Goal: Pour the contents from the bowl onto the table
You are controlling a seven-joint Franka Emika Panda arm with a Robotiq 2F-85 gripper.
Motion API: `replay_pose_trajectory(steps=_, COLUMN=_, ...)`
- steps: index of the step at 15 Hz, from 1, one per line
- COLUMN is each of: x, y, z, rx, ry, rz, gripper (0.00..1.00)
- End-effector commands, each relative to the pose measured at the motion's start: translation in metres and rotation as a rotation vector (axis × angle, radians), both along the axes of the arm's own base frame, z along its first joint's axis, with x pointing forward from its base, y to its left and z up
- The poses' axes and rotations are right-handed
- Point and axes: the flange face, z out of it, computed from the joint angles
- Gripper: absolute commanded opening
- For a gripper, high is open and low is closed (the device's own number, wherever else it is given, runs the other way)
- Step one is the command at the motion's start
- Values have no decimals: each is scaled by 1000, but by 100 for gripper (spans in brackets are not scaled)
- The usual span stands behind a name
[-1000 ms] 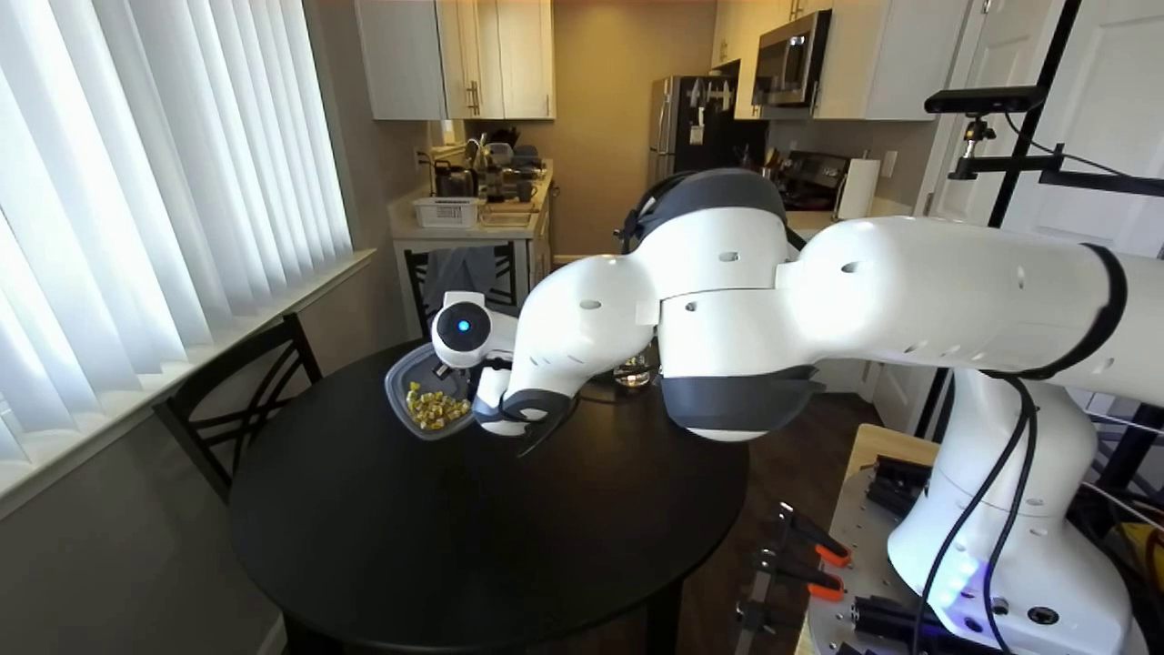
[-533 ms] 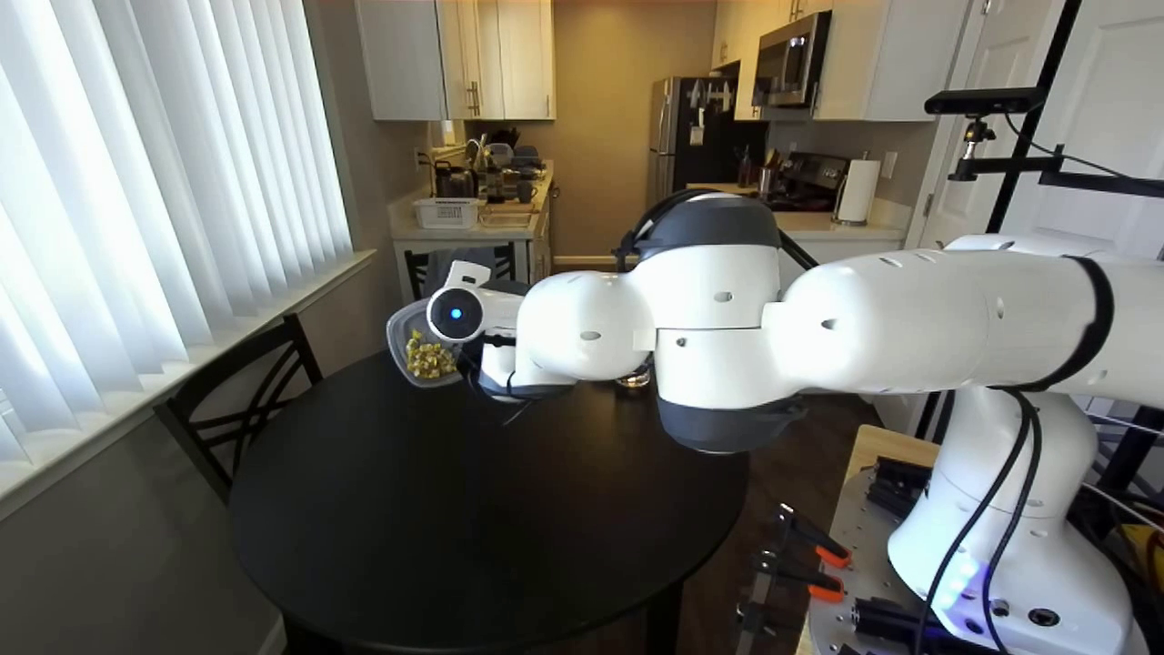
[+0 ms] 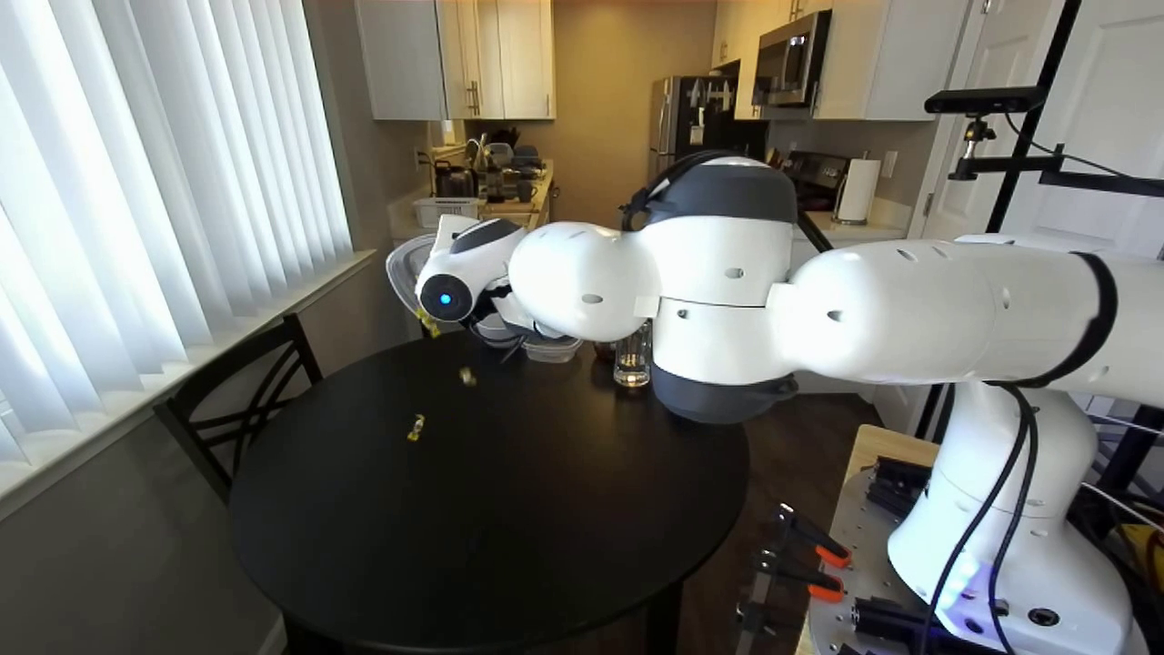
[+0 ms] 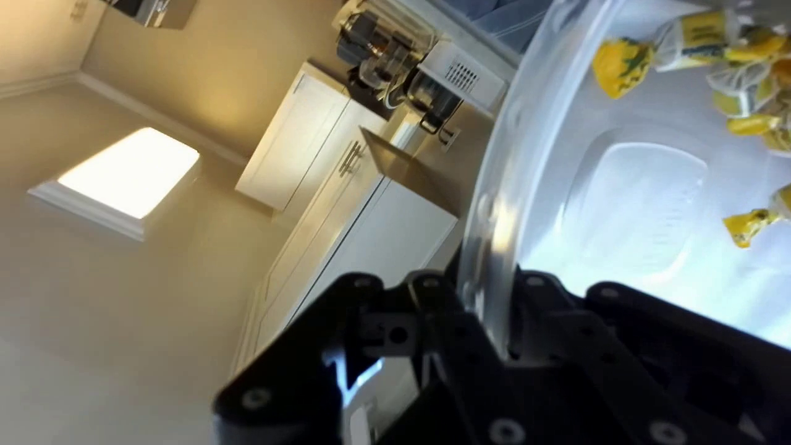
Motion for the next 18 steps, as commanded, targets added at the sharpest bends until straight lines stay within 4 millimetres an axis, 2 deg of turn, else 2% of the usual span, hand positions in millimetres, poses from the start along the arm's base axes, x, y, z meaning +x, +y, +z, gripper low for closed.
replay_pose_trajectory(steps=1, x=2, y=11, z=-19, rx=-158, ry=-113, rz=-32, gripper=2)
replay_pose_trajectory(steps=2, x=3, y=17, z=-22, rx=-200, ry=-139, rz=-52, gripper=2)
replay_pose_trajectory(steps=3, x=-1, y=15, z=-38, rx=-250, ry=-167, rz=-69, gripper=2)
replay_pose_trajectory(steps=5, x=-13, y=8, z=-66, rx=-355, ry=-222, rz=-106, gripper=2)
replay_pose_trajectory(steps=8, x=-30, y=-2, z=-95, rx=-493, ry=-283, rz=-218, gripper=2)
replay_pose_trajectory(steps=13, x=-49, y=-9, z=-121, rx=-665, ry=-348, rz=-411, gripper=2)
replay_pose_trajectory(steps=17, x=-48, y=-5, z=-134, rx=-667, ry=-339, rz=-468, gripper=2)
replay_pose_trajectory(steps=18, x=-47, y=-3, z=-138, rx=-652, ry=-339, rz=-476, gripper=31)
